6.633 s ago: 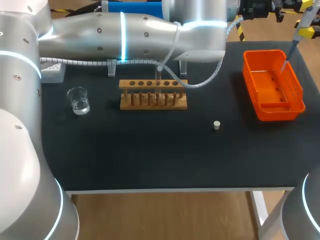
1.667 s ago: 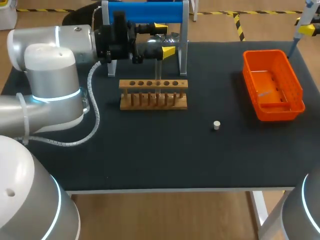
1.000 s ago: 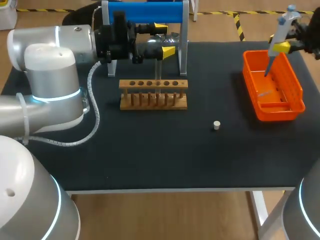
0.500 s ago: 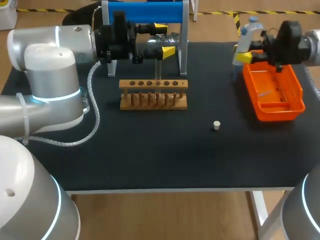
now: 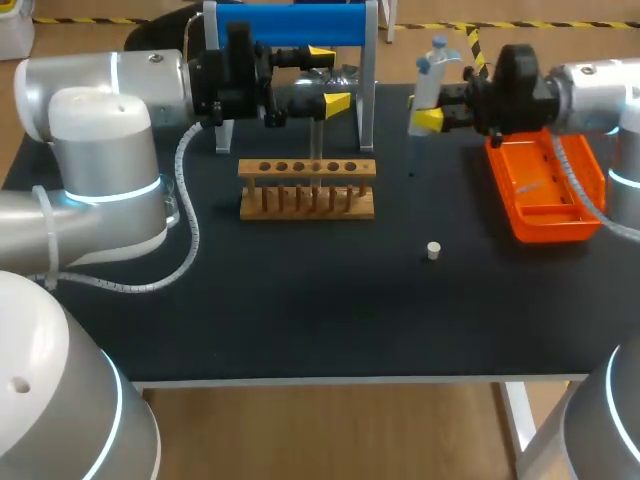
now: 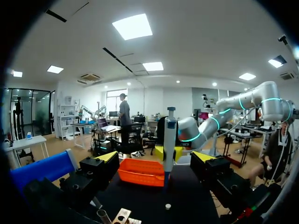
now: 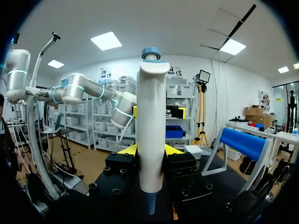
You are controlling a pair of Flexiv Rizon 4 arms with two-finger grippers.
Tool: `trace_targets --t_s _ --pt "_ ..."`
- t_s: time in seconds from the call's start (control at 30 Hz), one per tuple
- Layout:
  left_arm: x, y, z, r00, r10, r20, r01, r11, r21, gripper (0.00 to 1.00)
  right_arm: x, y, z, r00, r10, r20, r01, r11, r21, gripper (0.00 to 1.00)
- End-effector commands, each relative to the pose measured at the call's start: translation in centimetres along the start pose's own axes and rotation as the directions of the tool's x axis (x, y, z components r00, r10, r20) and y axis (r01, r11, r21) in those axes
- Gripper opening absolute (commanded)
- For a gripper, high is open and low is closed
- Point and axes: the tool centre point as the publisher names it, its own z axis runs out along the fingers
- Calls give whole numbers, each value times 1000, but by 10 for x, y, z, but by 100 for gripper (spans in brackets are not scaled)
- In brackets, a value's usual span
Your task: Invert the test tube, pick up the pipette, mount the tip to pipette, aspirate from beaker and dispense into the tube, eject the tip, return the pipette, and cap with the stopper.
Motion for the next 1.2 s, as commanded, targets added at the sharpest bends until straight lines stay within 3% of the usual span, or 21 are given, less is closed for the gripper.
trace_targets --t_s 0.03,0.63,1.1,1.2 --pt "0 0 0 1000 1 2 -1 1000 2 100 -18 -2 22 998 1 -62 -1 1000 2 0" --pt "0 0 0 1000 1 2 -1 1000 2 100 -31 2 77 990 2 -142 1 1000 20 0" --pt "0 0 0 1000 1 2 -1 1000 2 100 -24 -1 96 986 17 -165 -15 1000 13 0" --pt "0 0 0 1000 1 2 -1 1000 2 93 -25 -1 98 986 22 -163 -21 1000 8 0"
